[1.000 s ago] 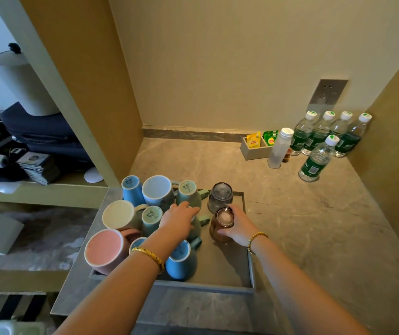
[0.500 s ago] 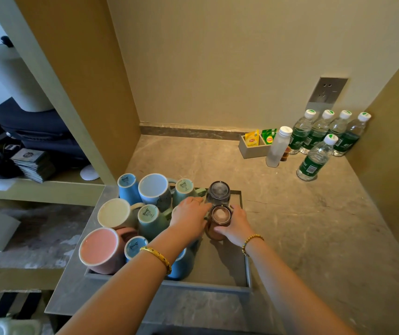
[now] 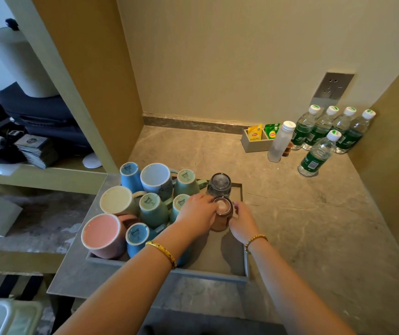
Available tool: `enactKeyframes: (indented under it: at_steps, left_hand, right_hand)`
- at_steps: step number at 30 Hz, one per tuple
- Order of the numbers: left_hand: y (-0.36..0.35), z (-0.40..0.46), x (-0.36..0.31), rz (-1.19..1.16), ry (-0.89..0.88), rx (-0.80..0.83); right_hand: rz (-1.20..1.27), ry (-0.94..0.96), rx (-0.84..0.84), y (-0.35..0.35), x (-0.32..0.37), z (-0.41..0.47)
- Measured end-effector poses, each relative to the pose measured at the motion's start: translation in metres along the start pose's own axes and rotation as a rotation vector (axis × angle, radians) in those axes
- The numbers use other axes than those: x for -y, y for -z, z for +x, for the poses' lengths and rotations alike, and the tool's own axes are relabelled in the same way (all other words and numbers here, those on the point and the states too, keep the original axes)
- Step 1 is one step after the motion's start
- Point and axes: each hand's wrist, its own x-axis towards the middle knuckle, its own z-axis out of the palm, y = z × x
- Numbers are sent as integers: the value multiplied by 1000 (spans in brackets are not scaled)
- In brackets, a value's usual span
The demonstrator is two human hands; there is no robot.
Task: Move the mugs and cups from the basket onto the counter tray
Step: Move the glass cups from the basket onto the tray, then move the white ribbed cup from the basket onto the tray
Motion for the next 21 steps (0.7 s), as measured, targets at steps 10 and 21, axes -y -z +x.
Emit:
enactKeyframes:
  at_steps: [10, 21]
  left_hand:
    - [43, -86, 84, -320, 294, -403]
    - [26, -297, 255, -202, 643, -432]
  right_hand:
    - [143, 464, -290, -59, 117, -41]
    - [144, 798, 102, -283, 253, -152]
